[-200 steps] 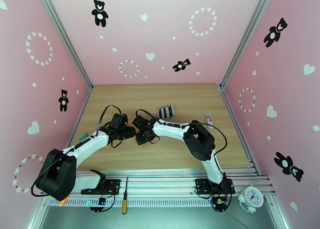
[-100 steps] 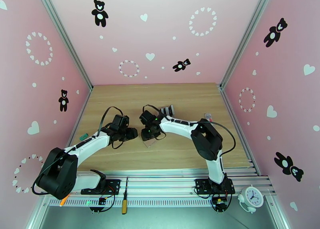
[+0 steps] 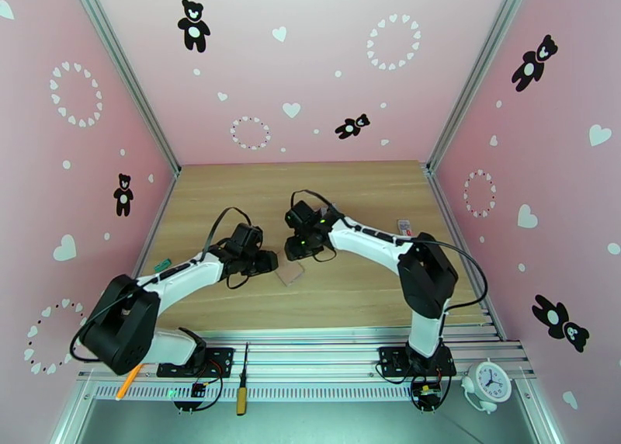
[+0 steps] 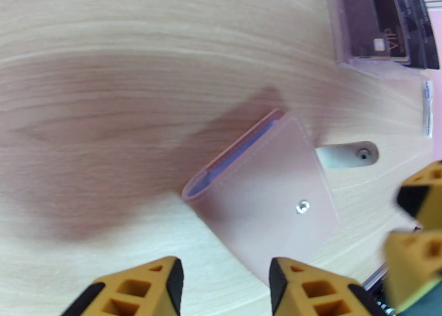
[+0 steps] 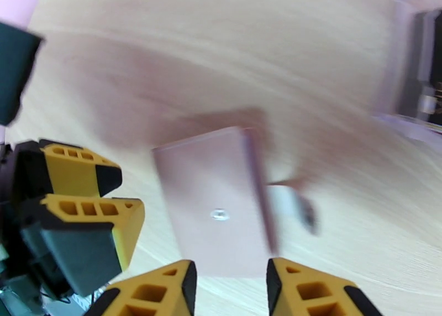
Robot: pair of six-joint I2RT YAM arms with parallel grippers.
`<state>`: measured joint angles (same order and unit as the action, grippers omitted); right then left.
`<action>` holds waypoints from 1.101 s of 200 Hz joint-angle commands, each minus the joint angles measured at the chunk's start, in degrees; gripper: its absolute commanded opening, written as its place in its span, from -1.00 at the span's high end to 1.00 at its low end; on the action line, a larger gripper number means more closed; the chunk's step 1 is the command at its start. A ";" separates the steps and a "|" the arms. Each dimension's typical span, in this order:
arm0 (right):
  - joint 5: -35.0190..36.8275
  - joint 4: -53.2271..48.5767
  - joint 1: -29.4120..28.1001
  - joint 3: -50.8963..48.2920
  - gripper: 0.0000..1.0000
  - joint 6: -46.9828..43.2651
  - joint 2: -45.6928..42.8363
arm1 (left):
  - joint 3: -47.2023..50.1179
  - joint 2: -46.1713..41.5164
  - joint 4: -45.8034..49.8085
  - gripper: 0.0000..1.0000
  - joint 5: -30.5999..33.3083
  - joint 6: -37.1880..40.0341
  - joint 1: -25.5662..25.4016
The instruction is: Put the credit cards into the card holder
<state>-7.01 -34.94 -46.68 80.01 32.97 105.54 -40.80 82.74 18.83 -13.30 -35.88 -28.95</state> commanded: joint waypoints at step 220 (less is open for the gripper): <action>-2.75 1.54 4.93 -4.75 0.28 -1.12 -2.82 | -13.53 16.91 1.10 0.03 -0.93 5.70 -1.12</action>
<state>-9.04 -33.61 -41.91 75.94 31.51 103.33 -51.90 97.80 18.11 -14.37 -32.67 -30.15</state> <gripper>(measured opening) 0.360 0.485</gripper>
